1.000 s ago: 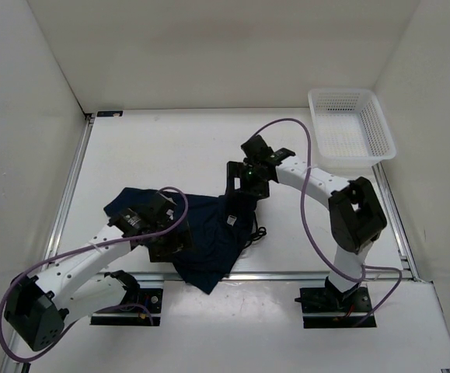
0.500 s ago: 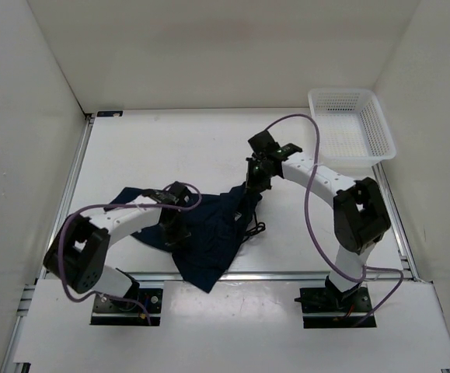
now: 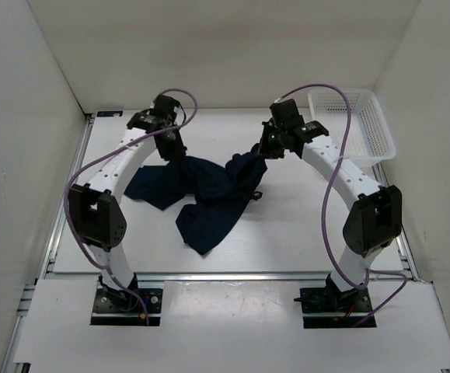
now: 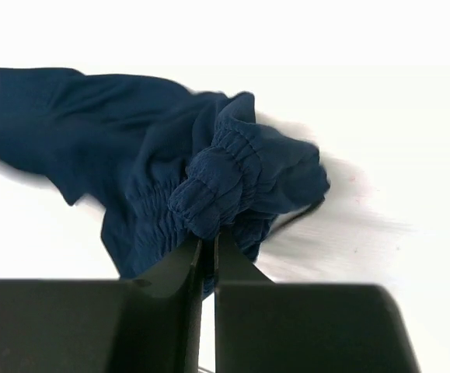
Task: Fold and stack the shorts
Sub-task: Flatten the shorts out
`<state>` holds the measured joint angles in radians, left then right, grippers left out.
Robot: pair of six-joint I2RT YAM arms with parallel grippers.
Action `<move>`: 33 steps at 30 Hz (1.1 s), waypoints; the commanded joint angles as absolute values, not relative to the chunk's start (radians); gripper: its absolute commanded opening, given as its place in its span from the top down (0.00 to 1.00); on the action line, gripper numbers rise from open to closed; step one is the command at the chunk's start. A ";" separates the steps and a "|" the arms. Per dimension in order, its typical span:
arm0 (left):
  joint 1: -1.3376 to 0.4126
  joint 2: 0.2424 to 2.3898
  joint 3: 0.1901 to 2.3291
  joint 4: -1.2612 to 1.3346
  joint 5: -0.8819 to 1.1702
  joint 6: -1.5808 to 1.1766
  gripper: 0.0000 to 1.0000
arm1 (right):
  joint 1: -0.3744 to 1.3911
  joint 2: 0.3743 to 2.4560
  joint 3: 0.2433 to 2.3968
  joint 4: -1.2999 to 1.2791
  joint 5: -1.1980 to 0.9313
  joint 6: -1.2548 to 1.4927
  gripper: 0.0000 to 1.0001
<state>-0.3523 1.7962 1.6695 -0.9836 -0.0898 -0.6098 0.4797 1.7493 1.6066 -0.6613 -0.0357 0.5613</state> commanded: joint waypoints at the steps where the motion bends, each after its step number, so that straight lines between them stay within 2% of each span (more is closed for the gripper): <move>1: -0.337 1.755 1.795 -1.131 -0.124 -0.525 0.39 | 0.482 1.663 1.573 -0.695 -0.002 0.525 0.99; 2: -0.337 1.746 1.795 -1.141 -0.098 -0.508 0.18 | 0.482 1.648 1.536 -0.684 0.012 0.525 0.99; 3: -0.337 1.734 1.763 -1.141 -0.037 -0.508 0.11 | 0.494 1.616 1.447 -0.674 0.024 0.534 0.99; 4: -0.337 1.718 1.732 -1.123 -0.002 -0.508 0.06 | 0.494 1.602 1.399 -0.661 0.038 0.543 0.99; 6: -0.389 1.657 1.595 -1.077 0.091 -0.541 0.04 | 0.494 1.580 1.280 -0.615 0.038 0.564 0.99; 7: -0.406 1.637 1.541 -1.048 0.124 -0.555 0.06 | 0.494 1.568 1.250 -0.615 0.038 0.565 0.99; 8: -0.422 1.605 1.488 -0.987 0.159 -0.570 0.13 | 0.494 1.568 1.224 -0.600 0.038 0.578 0.99; 9: -0.446 1.594 1.394 -0.956 0.188 -0.603 0.35 | 0.494 1.557 1.201 -0.588 0.038 0.578 0.99; 10: -0.459 1.594 1.356 -0.912 0.205 -0.621 0.48 | 0.494 1.557 1.169 -0.588 0.038 0.578 0.99; 12: -0.482 1.603 1.303 -0.894 0.215 -0.646 0.60 | 0.494 1.557 1.157 -0.577 0.038 0.578 0.99; 13: -0.495 1.615 1.302 -0.882 0.215 -0.646 0.58 | 0.494 1.557 1.148 -0.577 0.038 0.578 0.99; 14: -0.495 1.638 1.302 -0.882 0.200 -0.646 0.51 | 0.494 1.557 1.147 -0.577 0.038 0.578 0.99; 17: -0.495 1.672 1.322 -0.841 0.152 -0.646 0.22 | 0.494 1.557 1.147 -0.577 0.038 0.569 0.99; 23: -0.495 1.851 1.437 -0.776 0.104 -0.571 0.23 | 0.476 1.557 1.147 -0.577 0.038 0.560 0.99; 28: -0.495 1.980 1.545 -0.776 0.095 -0.522 0.29 | 0.465 1.537 1.138 -0.598 0.038 0.537 0.99; 31: -0.495 2.042 1.592 -0.776 0.121 -0.511 0.35 | 0.454 1.528 1.147 -0.620 0.038 0.525 0.99; 33: -0.495 2.063 1.606 -0.776 0.143 -0.502 0.51 | 0.433 1.528 1.147 -0.620 0.038 0.525 0.99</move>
<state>-0.4976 2.0590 1.5570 -0.7963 0.1242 -0.5396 0.4561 1.5734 1.1362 -0.6022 0.0269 0.5499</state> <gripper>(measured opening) 0.543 0.035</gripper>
